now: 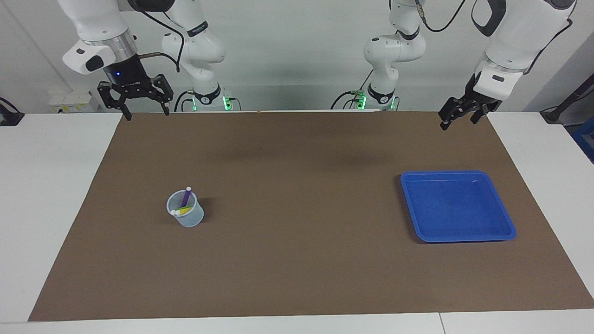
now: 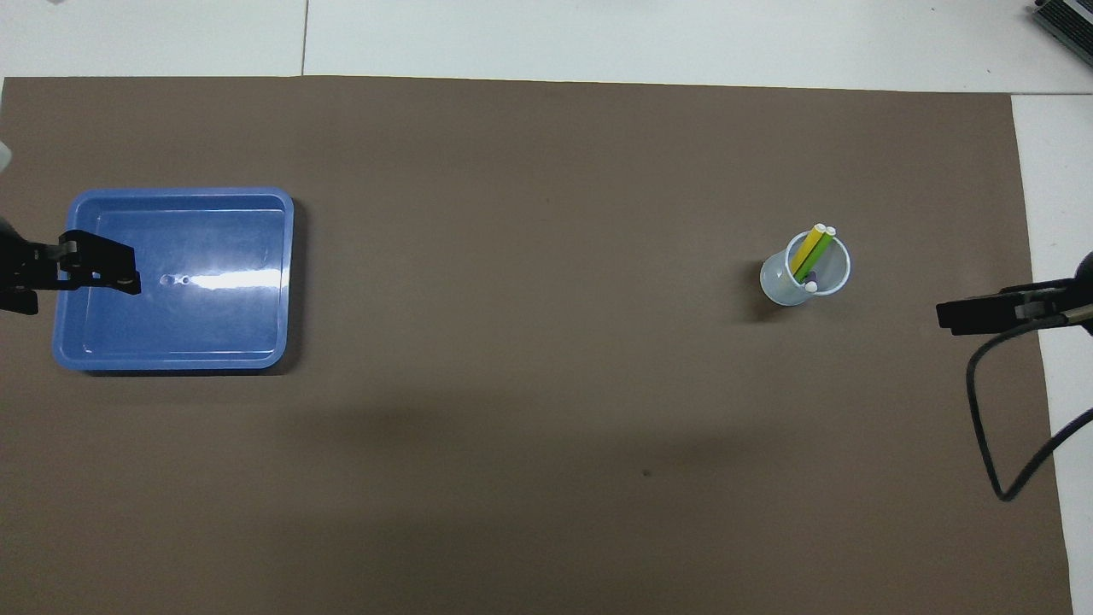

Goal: Right arm passes pens to left for tray arrangement

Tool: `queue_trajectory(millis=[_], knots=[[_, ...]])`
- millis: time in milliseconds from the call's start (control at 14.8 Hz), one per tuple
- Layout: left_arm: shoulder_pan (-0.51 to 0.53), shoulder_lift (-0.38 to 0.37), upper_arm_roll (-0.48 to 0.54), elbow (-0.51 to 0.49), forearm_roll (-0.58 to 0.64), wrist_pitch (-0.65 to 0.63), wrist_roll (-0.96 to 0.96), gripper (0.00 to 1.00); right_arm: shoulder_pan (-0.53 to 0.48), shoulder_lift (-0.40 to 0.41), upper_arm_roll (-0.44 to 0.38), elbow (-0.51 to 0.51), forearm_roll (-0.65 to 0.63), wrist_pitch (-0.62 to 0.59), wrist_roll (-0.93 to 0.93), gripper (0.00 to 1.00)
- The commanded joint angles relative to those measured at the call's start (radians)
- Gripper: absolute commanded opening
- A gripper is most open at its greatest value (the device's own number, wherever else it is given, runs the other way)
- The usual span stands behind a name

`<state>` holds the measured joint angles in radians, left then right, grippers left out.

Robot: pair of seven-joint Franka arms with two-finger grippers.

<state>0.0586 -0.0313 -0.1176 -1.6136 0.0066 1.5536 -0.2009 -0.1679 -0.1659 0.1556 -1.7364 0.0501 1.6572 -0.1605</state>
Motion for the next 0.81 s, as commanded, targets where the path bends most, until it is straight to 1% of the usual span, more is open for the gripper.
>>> queue_trajectory(millis=[0,135,270,405,675,743], knots=[[-0.006,-0.010,0.007,-0.011,-0.005,0.010,0.015,1.00,-0.004,-0.014,0.001,-0.012,-0.001,-0.002,0.019,1.00],[-0.005,-0.012,0.007,-0.011,-0.005,0.010,0.014,1.00,-0.015,-0.017,-0.001,-0.012,-0.001,-0.005,0.019,1.00],[-0.006,-0.010,0.007,-0.011,-0.005,0.011,0.012,1.00,-0.012,-0.024,-0.001,-0.014,-0.006,-0.039,0.012,1.00],[-0.006,-0.012,0.007,-0.011,-0.005,0.010,0.012,1.00,-0.001,-0.037,0.001,-0.024,-0.021,-0.036,0.016,1.00],[-0.006,-0.010,0.007,-0.011,-0.005,0.013,0.011,1.00,-0.009,-0.037,0.001,-0.028,-0.021,-0.048,0.019,1.00],[-0.006,-0.010,0.007,-0.011,-0.005,0.011,0.011,1.00,-0.002,-0.038,0.001,-0.044,-0.019,-0.048,0.024,1.00]])
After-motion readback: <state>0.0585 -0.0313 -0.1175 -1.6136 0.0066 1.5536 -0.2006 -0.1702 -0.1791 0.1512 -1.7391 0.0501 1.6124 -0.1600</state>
